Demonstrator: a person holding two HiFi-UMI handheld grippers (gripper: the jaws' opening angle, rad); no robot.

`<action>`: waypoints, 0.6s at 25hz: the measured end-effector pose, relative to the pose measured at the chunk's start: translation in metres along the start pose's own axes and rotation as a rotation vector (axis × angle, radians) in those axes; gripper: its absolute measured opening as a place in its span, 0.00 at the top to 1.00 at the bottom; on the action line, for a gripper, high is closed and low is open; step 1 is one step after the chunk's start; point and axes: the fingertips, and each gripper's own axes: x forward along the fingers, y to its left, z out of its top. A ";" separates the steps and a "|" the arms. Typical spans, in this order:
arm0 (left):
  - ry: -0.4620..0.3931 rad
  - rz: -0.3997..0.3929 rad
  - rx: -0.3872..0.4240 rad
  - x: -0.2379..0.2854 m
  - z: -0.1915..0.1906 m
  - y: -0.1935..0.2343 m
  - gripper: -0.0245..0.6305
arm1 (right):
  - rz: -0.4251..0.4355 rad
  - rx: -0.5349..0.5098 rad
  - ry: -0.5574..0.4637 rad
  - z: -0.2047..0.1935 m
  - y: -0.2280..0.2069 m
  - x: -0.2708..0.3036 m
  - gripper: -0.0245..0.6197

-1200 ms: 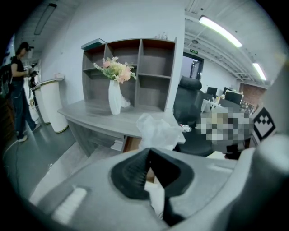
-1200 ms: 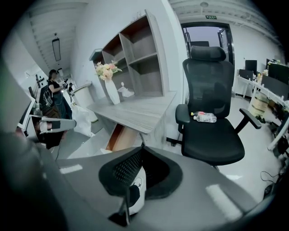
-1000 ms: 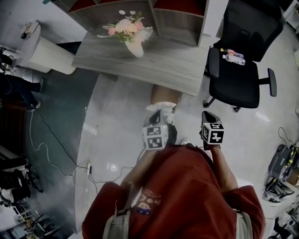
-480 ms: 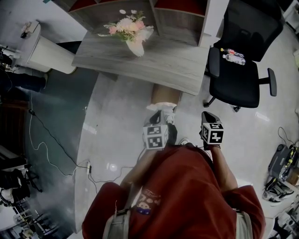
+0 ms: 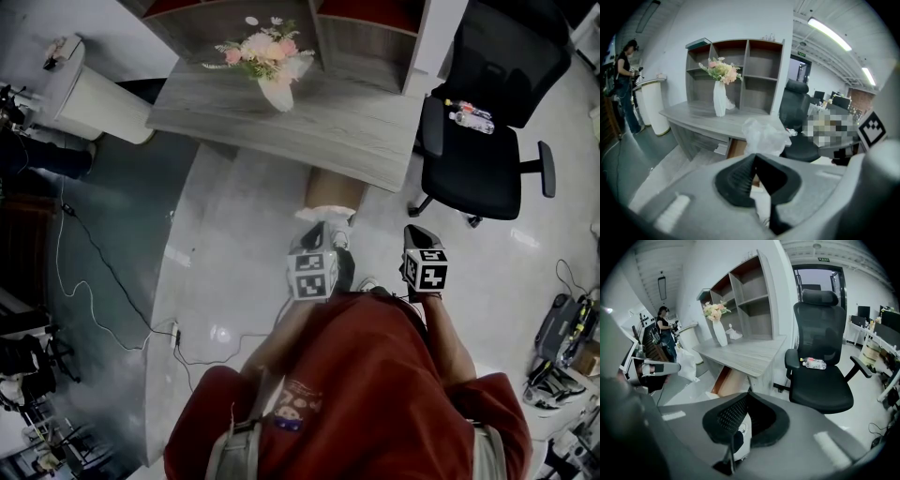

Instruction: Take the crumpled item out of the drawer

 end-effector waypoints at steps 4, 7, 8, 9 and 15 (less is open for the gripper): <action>-0.005 0.003 -0.005 -0.001 0.000 0.004 0.97 | 0.004 -0.011 0.002 0.002 0.004 0.001 0.96; -0.006 0.004 -0.007 -0.001 -0.001 0.004 0.97 | 0.008 -0.014 0.008 0.000 0.006 0.002 0.96; -0.004 0.004 -0.008 -0.001 -0.002 0.004 0.97 | 0.009 -0.015 0.010 0.000 0.006 0.002 0.96; -0.002 0.004 -0.007 -0.001 -0.002 0.004 0.97 | 0.010 -0.015 0.011 0.000 0.006 0.002 0.96; -0.002 0.007 -0.005 0.003 0.000 0.005 0.97 | 0.016 -0.021 0.011 0.003 0.004 0.006 0.96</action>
